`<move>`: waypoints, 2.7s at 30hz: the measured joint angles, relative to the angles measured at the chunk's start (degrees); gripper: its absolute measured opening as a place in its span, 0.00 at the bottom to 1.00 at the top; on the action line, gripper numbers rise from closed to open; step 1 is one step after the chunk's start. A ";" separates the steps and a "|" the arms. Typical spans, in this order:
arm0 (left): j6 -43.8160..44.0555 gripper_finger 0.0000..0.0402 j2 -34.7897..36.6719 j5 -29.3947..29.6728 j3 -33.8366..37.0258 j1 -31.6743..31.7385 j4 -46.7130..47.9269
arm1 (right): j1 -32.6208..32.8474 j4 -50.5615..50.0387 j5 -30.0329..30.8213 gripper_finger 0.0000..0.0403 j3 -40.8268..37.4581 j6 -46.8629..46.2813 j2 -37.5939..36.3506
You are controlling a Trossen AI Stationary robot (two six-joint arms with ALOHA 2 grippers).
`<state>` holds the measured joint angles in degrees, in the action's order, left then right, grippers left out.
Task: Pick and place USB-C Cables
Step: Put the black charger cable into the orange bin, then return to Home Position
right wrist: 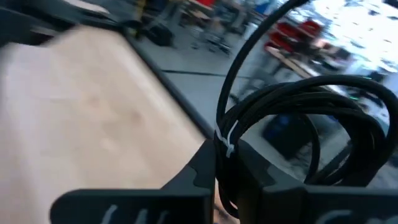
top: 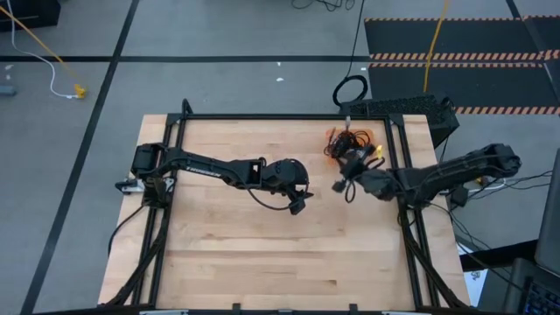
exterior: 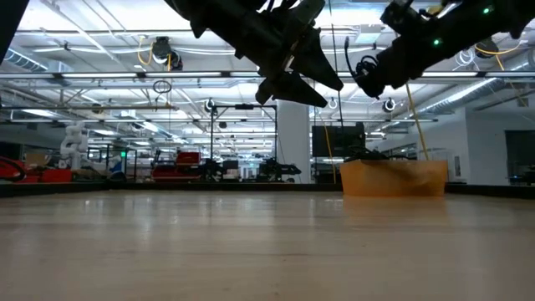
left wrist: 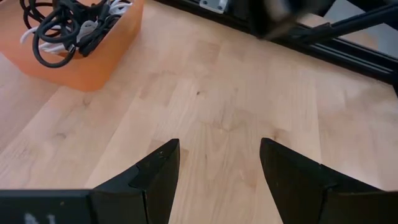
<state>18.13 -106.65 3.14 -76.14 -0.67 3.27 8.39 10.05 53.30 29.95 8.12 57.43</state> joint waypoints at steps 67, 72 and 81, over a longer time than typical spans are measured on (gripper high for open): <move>0.34 0.56 4.98 0.02 0.07 5.69 5.14 | -24.54 22.55 -24.76 0.69 -21.94 -25.58 -8.77; -2.41 0.56 10.35 0.01 0.07 6.54 6.67 | -25.51 19.99 -20.22 0.69 -21.92 -24.39 -10.95; -6.84 0.56 22.27 0.32 0.04 7.04 10.65 | -27.94 7.13 -21.23 0.69 -21.92 -38.54 -11.83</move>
<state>11.29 -84.39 3.46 -76.09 6.37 13.91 -19.55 17.18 32.07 8.03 -30.42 45.60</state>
